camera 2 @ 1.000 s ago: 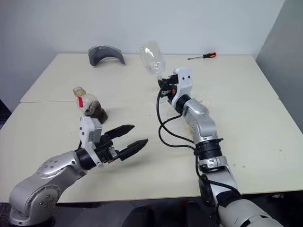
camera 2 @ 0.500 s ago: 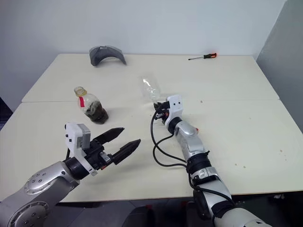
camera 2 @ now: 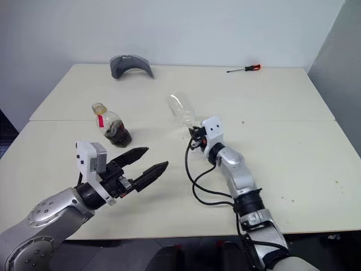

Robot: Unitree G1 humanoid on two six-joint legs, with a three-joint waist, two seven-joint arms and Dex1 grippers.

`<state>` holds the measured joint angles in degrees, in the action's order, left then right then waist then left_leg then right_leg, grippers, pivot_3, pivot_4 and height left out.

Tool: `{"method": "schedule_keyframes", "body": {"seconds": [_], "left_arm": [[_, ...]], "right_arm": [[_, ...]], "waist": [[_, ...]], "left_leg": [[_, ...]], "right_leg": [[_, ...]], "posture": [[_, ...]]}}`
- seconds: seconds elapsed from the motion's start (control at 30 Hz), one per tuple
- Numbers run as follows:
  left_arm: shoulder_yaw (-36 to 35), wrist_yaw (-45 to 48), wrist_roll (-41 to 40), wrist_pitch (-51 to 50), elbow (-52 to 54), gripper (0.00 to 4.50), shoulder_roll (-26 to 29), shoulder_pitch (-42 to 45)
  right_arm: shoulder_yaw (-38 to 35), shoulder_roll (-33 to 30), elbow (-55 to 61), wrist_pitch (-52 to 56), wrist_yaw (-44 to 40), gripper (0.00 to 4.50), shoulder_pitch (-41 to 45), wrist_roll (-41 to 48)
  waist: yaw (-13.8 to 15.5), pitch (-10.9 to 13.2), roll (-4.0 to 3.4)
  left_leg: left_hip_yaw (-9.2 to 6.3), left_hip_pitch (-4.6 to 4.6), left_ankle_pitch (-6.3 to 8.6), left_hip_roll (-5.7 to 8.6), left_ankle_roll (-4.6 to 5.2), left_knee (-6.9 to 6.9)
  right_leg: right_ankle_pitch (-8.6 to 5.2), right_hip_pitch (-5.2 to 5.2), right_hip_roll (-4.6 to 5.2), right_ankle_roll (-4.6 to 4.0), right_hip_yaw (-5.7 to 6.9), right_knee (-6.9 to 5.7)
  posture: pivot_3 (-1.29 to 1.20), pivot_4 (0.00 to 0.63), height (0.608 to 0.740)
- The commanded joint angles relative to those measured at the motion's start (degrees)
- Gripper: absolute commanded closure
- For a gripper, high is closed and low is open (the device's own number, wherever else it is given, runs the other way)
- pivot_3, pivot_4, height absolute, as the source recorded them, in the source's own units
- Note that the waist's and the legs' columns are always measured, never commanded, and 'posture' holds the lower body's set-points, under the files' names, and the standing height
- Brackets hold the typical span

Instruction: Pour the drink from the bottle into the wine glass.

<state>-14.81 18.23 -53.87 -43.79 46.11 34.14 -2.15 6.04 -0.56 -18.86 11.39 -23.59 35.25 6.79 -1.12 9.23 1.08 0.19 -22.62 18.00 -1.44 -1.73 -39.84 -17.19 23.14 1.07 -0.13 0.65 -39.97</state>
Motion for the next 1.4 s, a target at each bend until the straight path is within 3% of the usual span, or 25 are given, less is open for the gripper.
{"method": "schedule_keyframes", "body": {"seconds": [0.03,0.33,0.53,0.73,0.97,1.23,1.37,1.4], "left_arm": [[0.1,-0.3,-0.9,0.2,0.1,0.00,0.6,1.6],[1.4,-0.3,-0.6,0.4,-0.8,0.00,0.5,3.0],[1.8,0.8,-0.1,0.8,-1.9,0.00,0.8,3.7],[2.5,2.4,2.2,2.8,-3.0,0.00,0.1,2.6],[2.9,3.8,3.8,4.4,-3.5,0.00,-0.5,1.4],[2.9,4.4,4.1,4.6,-3.4,0.00,-0.7,1.2],[3.0,4.4,4.1,4.6,-3.3,0.00,-0.6,1.3],[3.0,4.4,4.1,4.6,-3.4,0.00,-0.6,1.4]], "right_arm": [[0.4,-3.1,7.6,7.2,-1.1,4.21,-2.8,0.4],[1.7,-5.9,12.6,11.4,-2.1,4.21,-3.3,0.3],[2.5,-9.1,8.1,6.4,-4.7,4.21,6.2,-2.6],[10.6,-20.2,-3.7,-14.2,-6.8,4.21,14.9,-16.7],[22.0,-28.7,-12.5,-32.9,-5.6,4.21,16.2,-33.8],[27.8,-30.2,-19.3,-39.0,4.7,4.21,17.5,-48.6],[27.3,-29.6,-20.7,-39.2,5.2,4.21,17.2,-49.2],[27.1,-29.5,-20.8,-39.3,4.9,3.87,17.0,-48.8]], "waist": [[0.1,0.0,0.00],[0.1,0.0,0.00],[-0.3,0.1,-0.06],[-0.4,0.1,-0.06],[-0.5,0.1,-0.05],[-0.5,0.1,-0.05],[-0.5,0.1,-0.05],[-0.5,0.1,-0.05]], "left_leg": [[0.00,0.00,0.02,0.00,0.03,0.00],[0.02,0.01,0.03,0.01,0.06,0.00],[0.03,0.00,0.03,0.01,0.05,0.00],[0.06,-0.04,0.00,0.01,-0.01,0.02],[0.10,-0.03,-0.02,-0.02,-0.03,0.02],[0.12,-0.02,-0.04,-0.03,-0.07,0.01],[0.11,-0.02,-0.04,-0.02,-0.08,0.00],[0.11,-0.02,-0.05,-0.02,-0.08,0.00]], "right_leg": [[0.00,0.00,0.00,0.00,0.00,0.00],[0.00,0.01,-0.02,0.00,-0.02,0.00],[0.00,0.04,-0.04,0.00,-0.03,0.00],[0.00,0.07,-0.04,0.00,-0.04,0.07],[0.00,0.07,-0.04,0.00,-0.07,0.06],[0.00,0.07,-0.04,0.00,-0.08,0.06],[0.00,0.05,-0.04,0.00,-0.08,0.06],[0.00,0.04,-0.04,0.00,-0.08,0.06]], "posture": [[0.00,0.150,0.740],[0.00,0.150,0.740],[0.00,0.150,0.740],[0.00,0.150,0.740],[0.00,0.150,0.740],[0.00,0.150,0.740],[0.00,0.150,0.740],[0.00,0.150,0.740]]}}
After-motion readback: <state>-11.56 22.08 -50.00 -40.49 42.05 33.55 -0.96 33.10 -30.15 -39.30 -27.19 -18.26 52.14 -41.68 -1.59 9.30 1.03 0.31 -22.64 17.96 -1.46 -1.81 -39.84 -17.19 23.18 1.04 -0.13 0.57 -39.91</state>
